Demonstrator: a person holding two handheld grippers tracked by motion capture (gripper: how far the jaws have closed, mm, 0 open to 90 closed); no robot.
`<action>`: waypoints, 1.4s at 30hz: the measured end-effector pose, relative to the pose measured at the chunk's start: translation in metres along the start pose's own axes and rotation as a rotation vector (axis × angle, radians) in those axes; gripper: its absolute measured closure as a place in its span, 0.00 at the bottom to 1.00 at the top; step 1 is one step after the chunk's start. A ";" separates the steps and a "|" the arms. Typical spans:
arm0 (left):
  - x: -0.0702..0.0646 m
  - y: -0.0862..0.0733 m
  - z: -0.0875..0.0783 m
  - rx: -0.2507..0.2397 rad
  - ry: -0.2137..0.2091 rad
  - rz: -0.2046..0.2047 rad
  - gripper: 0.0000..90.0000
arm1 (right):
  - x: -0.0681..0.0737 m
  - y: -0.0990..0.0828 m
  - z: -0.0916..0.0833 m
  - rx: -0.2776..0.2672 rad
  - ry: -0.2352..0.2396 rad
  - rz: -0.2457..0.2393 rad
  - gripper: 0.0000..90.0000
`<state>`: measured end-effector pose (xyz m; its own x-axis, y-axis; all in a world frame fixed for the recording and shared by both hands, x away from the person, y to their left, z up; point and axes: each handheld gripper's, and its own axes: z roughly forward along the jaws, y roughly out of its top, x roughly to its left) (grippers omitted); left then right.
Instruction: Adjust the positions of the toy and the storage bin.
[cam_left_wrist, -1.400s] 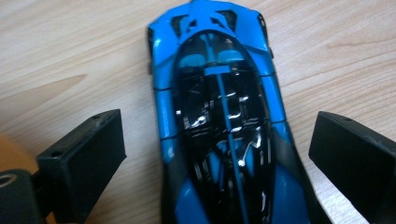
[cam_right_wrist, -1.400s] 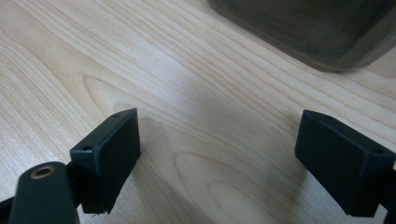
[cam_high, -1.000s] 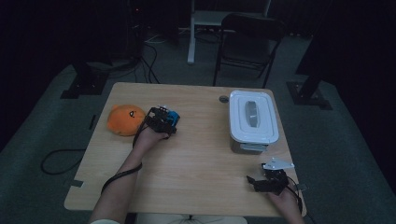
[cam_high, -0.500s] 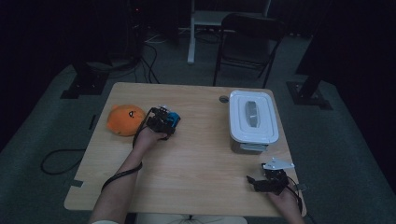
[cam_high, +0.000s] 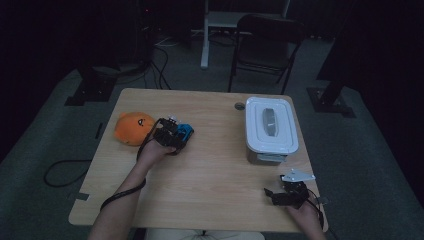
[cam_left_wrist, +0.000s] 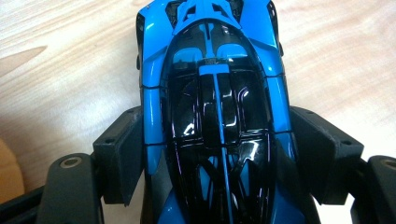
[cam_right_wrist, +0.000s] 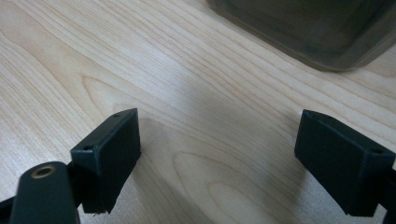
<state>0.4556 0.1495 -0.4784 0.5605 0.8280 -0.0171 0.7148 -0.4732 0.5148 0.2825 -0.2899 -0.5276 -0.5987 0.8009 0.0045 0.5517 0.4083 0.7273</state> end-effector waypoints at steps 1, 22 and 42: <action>-0.002 -0.002 -0.004 -0.009 -0.007 0.010 0.29 | 0.000 0.000 0.000 0.000 0.000 0.000 0.15; -0.036 -0.069 -0.058 -0.011 -0.077 0.185 0.29 | 0.000 0.000 0.000 0.000 0.000 0.000 0.15; -0.039 -0.138 -0.088 -0.037 -0.161 0.327 0.29 | 0.000 0.000 0.000 -0.001 -0.003 0.002 0.16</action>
<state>0.2979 0.2089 -0.4730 0.8177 0.5753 0.0207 0.4727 -0.6915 0.5463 0.2827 -0.2901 -0.5277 -0.5961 0.8029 0.0038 0.5524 0.4067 0.7277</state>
